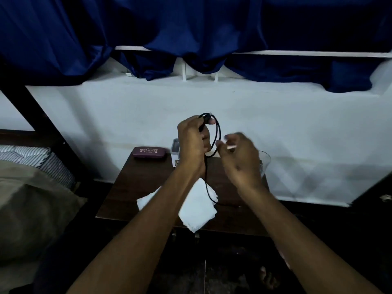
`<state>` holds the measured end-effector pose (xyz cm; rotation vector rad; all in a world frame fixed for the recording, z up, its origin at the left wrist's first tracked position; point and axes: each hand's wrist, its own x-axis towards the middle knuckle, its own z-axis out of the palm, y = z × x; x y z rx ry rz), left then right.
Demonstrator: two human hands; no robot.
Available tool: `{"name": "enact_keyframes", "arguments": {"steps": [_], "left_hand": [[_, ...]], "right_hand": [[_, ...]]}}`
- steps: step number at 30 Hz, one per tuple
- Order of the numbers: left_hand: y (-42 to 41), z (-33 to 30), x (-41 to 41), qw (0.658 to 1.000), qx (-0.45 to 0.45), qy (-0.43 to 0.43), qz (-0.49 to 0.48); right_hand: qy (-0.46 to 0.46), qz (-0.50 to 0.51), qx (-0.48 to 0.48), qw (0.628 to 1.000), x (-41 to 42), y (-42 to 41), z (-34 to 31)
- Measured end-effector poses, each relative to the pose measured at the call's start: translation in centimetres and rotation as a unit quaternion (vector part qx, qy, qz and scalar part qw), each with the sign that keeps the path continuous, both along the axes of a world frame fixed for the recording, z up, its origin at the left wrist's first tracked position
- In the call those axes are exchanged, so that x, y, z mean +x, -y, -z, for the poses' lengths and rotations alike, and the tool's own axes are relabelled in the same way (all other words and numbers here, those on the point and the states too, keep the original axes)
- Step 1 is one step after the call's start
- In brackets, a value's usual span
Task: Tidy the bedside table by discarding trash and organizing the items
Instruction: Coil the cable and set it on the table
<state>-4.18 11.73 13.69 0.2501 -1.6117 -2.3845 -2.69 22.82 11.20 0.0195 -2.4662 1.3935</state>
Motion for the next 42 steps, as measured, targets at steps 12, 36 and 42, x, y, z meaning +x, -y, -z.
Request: {"name": "enact_keyframes", "arguments": {"steps": [12,36,42], "left_hand": [[1.3,-4.2,-0.9,0.958,-0.279,0.045,0.046],[2.7,-5.6,-1.9,0.98,-0.073,-0.129,0.13],[2.3,-7.0,-2.9,0.987,0.039,-0.134,0.084]], "right_hand": [[-0.219,-0.184,0.565,0.774,-2.5,-2.4,-6.9],[0.085,-0.244,-0.132,0.957,-2.0,-3.9,-6.4],[0.169,-0.35,-0.088,0.917,0.5,-2.8,-0.5]]}}
